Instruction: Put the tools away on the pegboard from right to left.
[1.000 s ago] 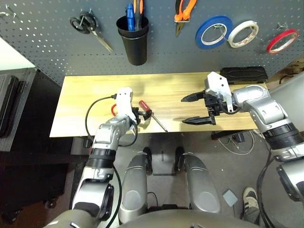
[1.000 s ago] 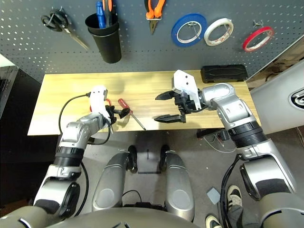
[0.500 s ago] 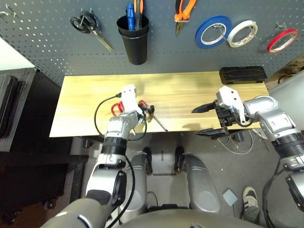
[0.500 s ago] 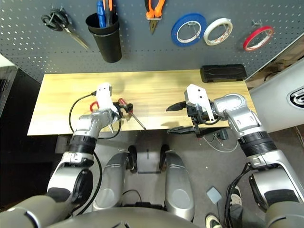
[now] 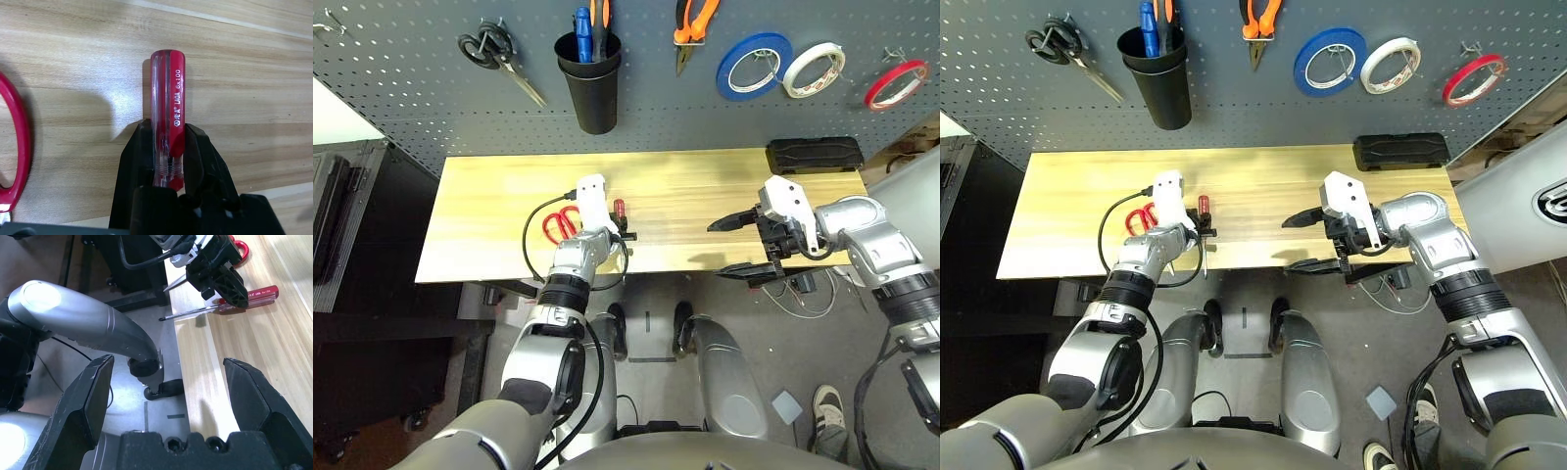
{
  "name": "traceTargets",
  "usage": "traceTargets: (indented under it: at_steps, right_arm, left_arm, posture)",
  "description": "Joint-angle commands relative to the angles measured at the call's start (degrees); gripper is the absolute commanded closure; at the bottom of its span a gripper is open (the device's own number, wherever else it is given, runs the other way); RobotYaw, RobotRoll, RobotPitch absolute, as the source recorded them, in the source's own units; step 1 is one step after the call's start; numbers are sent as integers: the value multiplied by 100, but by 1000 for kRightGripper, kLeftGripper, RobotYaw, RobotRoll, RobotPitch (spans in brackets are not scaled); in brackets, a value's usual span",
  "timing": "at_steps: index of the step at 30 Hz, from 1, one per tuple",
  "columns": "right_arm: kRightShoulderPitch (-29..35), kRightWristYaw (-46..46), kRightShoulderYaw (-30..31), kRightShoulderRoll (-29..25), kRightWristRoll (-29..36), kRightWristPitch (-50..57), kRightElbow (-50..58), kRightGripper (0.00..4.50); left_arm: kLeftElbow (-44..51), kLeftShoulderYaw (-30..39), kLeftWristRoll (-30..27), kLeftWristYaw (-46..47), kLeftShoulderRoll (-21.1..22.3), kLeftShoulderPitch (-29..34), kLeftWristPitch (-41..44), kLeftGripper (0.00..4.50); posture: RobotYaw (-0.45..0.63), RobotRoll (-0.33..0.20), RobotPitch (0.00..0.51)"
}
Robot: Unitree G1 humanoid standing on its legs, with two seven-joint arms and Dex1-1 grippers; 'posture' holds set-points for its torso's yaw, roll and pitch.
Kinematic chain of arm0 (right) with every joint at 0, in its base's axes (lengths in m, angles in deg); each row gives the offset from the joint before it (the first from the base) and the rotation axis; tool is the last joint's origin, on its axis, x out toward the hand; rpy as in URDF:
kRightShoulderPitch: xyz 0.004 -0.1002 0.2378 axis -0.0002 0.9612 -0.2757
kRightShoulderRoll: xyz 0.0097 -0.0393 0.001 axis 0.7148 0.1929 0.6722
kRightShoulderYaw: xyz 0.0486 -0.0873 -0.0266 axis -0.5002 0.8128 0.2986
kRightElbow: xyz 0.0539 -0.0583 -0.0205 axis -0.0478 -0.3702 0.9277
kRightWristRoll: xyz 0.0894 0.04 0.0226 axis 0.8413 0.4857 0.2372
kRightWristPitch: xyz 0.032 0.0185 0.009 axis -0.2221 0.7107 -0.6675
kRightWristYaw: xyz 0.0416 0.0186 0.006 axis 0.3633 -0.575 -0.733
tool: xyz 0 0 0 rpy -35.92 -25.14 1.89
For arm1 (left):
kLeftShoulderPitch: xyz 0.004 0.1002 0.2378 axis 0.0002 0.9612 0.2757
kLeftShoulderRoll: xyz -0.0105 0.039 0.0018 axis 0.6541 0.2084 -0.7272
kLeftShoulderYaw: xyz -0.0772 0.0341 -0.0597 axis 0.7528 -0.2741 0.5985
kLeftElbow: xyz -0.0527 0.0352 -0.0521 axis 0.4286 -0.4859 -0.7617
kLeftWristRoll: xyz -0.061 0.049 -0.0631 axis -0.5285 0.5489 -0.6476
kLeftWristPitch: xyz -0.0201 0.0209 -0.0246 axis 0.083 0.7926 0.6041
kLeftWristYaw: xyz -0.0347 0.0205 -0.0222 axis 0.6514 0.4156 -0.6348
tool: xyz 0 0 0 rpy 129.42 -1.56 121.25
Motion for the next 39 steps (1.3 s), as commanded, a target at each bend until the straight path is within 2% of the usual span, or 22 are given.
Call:
traceTargets:
  at_steps: [1,10,13,16,23,27,31,39]
  right_arm:
    - [52,-145,-151,-140,40,-59,-90,0]
    - [-127,-581,-387,-238,198,-163,-448,0]
    - [-261,-837,-563,-260,427,-27,-625,0]
    - [-428,-949,-832,-251,779,97,-750,0]
    - [-667,-954,-1282,-393,1456,613,-490,0]
    - [-855,-817,-1616,-434,1698,890,-393,0]
    - [-1054,-630,-1906,-360,1854,990,-438,0]
    - [-1255,-684,-1934,-421,1835,1134,-606,0]
  left_arm:
    - [302,-137,76,-129,26,85,127,3677]
    - [3103,-431,-175,-562,442,709,1579,3677]
    - [4730,-677,-311,-786,870,1139,2345,3677]
    - [5862,-727,-414,-916,1326,1540,2951,3677]
    - [7335,-168,-672,-1056,1971,1763,3808,3677]
    - [7726,128,-760,-1207,2371,1735,3644,3677]
    - [7934,438,-894,-1267,2312,1629,3200,3677]
    - [8292,473,-996,-1392,2428,1328,2442,3677]
  posture:
    - [-45,0,346]
    - [4,0,329]
    - [19,0,317]
    - [45,0,301]
    - [82,0,272]
    - [85,0,255]
    - [89,0,248]
    - [104,0,244]
